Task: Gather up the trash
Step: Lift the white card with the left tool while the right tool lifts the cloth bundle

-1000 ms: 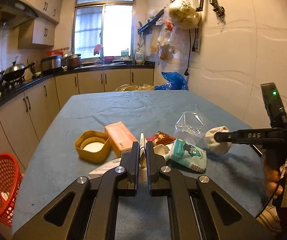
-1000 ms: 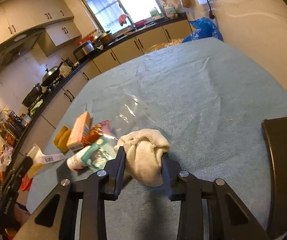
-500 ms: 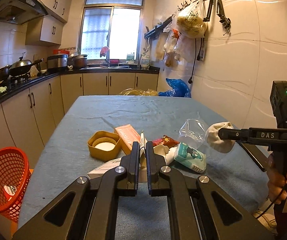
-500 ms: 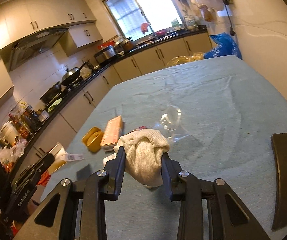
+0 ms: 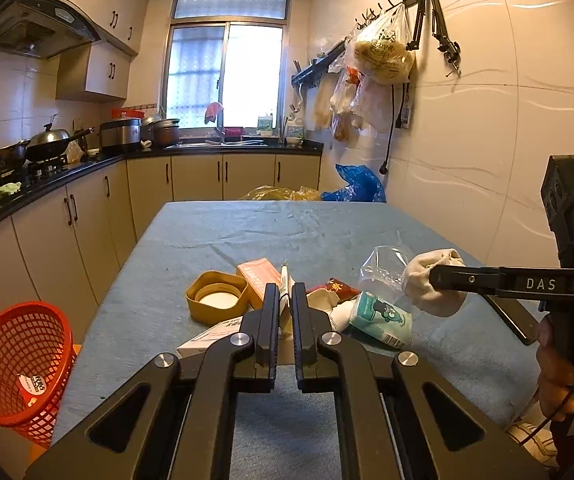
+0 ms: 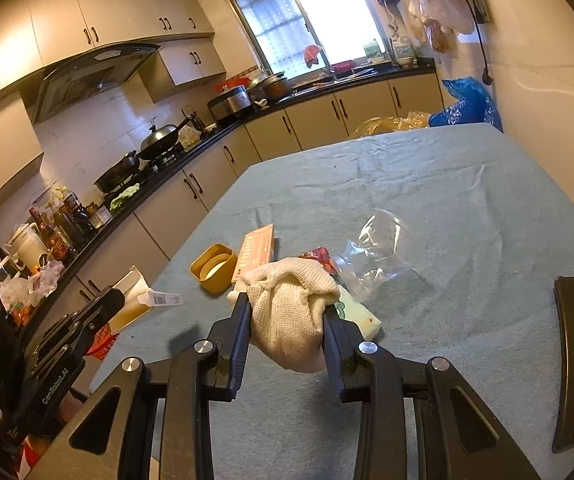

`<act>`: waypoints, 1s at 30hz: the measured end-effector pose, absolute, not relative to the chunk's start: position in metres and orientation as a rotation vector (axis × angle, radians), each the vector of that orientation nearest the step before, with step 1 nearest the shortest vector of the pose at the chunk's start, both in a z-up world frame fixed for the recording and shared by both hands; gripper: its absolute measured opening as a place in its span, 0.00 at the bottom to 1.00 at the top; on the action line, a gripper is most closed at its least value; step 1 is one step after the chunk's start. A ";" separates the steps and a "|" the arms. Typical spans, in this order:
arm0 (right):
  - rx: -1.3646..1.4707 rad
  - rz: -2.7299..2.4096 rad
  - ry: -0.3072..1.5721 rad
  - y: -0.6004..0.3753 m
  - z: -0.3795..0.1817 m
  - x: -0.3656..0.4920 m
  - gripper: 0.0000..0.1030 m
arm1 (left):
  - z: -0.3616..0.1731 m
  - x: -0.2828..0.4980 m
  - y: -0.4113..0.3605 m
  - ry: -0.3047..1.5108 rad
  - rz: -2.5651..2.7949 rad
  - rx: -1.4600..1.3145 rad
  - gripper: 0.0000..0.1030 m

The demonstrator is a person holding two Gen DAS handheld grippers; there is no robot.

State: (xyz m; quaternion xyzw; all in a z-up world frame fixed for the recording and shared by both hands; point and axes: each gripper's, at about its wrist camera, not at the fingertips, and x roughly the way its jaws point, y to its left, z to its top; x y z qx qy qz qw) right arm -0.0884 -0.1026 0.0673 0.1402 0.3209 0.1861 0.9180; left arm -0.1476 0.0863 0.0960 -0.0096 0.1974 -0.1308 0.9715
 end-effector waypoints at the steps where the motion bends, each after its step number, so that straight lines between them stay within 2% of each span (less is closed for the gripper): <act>1: 0.286 0.385 0.659 -0.102 0.068 -0.090 0.34 | 0.096 -0.149 0.087 0.397 -0.264 -0.022 0.06; 30: 0.203 0.415 0.598 -0.079 0.102 -0.129 0.34 | 0.115 -0.177 0.091 0.339 -0.223 -0.021 0.06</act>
